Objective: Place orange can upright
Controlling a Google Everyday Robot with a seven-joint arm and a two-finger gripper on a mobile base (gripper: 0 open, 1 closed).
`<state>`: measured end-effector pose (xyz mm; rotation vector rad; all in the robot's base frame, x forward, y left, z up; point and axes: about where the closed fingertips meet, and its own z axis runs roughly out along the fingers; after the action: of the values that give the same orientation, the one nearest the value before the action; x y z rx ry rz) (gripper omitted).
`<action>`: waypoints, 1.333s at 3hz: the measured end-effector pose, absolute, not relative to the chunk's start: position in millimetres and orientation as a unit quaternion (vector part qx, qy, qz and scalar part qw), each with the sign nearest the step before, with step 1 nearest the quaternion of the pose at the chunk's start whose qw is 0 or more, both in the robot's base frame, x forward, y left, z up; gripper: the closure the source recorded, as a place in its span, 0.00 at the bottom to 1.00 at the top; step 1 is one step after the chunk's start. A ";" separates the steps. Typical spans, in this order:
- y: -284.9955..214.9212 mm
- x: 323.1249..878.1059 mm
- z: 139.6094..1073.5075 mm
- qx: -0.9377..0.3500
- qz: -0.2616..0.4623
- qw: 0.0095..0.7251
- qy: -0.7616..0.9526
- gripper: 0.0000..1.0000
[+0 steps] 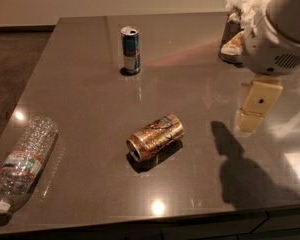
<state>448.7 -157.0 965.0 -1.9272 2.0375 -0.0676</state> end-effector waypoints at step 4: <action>-28.2 436.0 881.7 -0.815 0.016 0.129 0.565 0.00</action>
Offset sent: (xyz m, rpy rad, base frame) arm 0.0133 0.1067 -0.0752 0.0020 0.1274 0.3360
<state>436.0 -28.2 881.7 -2.3686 1.6421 0.0465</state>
